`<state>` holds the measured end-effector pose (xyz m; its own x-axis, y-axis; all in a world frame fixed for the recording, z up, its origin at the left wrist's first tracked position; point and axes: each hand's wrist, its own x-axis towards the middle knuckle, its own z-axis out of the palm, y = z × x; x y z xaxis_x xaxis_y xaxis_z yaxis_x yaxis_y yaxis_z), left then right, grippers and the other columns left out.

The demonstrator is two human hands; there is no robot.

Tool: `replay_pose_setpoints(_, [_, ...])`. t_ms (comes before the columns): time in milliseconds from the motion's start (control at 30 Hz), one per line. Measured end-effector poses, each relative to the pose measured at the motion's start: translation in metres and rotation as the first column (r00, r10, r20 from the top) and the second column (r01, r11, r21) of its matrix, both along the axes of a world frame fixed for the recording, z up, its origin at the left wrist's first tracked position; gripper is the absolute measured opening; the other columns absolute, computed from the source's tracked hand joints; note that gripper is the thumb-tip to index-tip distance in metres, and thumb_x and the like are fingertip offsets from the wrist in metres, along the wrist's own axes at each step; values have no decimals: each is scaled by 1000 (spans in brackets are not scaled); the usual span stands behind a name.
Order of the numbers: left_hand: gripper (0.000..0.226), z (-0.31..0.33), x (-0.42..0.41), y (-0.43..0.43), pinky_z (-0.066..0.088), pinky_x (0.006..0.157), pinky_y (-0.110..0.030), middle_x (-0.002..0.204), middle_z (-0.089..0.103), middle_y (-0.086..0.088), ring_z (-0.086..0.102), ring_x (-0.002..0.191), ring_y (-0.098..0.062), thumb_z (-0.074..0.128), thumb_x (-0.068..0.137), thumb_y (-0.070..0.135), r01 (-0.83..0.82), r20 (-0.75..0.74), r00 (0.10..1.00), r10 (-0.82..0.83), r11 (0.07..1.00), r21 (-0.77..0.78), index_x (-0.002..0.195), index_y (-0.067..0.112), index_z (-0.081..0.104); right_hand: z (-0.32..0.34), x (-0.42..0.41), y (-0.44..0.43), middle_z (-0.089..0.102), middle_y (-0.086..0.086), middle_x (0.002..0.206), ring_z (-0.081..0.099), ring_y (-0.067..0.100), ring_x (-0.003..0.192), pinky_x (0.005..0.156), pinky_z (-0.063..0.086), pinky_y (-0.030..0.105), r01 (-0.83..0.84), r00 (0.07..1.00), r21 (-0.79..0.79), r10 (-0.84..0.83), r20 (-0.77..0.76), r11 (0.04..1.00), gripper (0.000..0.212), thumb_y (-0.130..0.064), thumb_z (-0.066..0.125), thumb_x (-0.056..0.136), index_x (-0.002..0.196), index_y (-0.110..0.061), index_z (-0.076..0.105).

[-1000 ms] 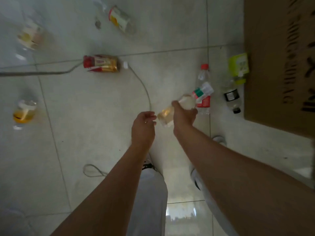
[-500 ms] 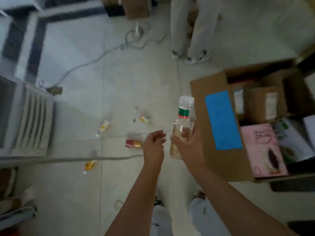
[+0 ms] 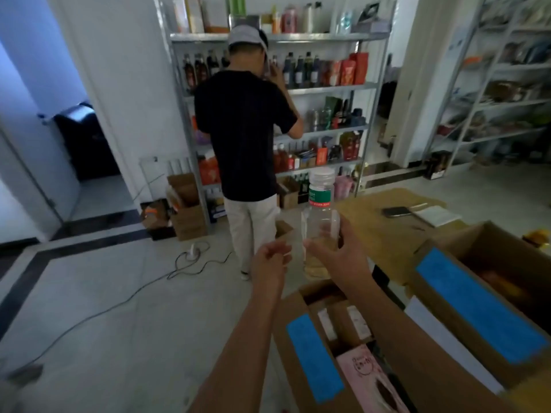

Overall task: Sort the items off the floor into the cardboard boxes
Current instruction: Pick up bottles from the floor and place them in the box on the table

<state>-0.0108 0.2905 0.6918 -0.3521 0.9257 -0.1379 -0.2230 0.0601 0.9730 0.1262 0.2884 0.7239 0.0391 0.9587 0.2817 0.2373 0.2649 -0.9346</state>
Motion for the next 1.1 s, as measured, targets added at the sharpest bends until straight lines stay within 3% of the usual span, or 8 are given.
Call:
replay_pose_setpoints(100, [19,16,24,5,48,76,-29,99,72,-2,68,84,-11,50,93,6,126,-17,992,-127,992,-3,104,12,65,13,36,-5,67,-13,96,65,-1,88,73,56,24,101,995,2,-101,-24,995,37,-46,79,72,101,-43,55])
replay_pose_setpoints(333, [11,6,86,4,48,73,-26,97,71,3,68,90,-12,64,88,18,314,-98,944,-316,949,-39,98,20,68,12,113,-31,70,-14,94,66,-6,81,60,53,13,246,967,-21,-247,-57,969,45,-42,80,73,113,-33,59])
replay_pose_setpoints(433, [12,-4,125,6,49,68,-23,93,69,-2,67,84,-12,68,86,16,378,-110,917,-383,924,-61,98,17,67,5,150,-39,69,-15,92,65,-8,80,58,50,10,301,952,-41,-302,-39,953,41,-40,81,74,107,-40,57])
replay_pose_setpoints(533, [13,-17,167,11,51,57,-17,83,68,0,66,66,-4,70,85,17,448,-133,879,-457,889,-91,98,18,67,-11,188,-35,70,-16,94,67,0,86,73,56,25,321,944,-88,-326,-52,943,40,-51,79,70,102,-46,57])
replay_pose_setpoints(667, [13,-42,225,28,50,68,-21,99,71,-2,70,87,-12,66,88,17,531,-122,824,-553,830,-171,101,21,64,-39,245,-21,70,-18,99,68,2,91,75,58,28,329,933,-129,-343,-106,936,44,-52,79,69,108,-51,57])
replay_pose_setpoints(833, [24,-75,307,69,45,60,-22,93,66,-3,66,81,-15,58,90,5,558,-154,776,-612,780,-283,112,15,59,-69,346,13,69,-18,104,68,1,93,70,56,20,380,913,-184,-400,-83,907,51,-47,79,73,118,-46,56])
replay_pose_setpoints(1000, [57,-111,396,113,51,86,-31,131,47,-6,56,111,-25,55,88,-11,623,-265,655,-708,704,-341,138,15,43,-99,469,47,66,-17,104,63,-3,88,69,50,18,525,850,-207,-522,76,825,68,-46,79,73,133,-31,49])
replay_pose_setpoints(1100, [67,-126,433,125,53,66,-12,145,32,0,56,100,-13,58,92,8,683,-410,462,-787,610,-401,145,37,29,-119,524,67,59,-24,94,56,-9,84,64,42,13,555,832,-244,-529,167,795,68,-47,79,73,131,-29,49])
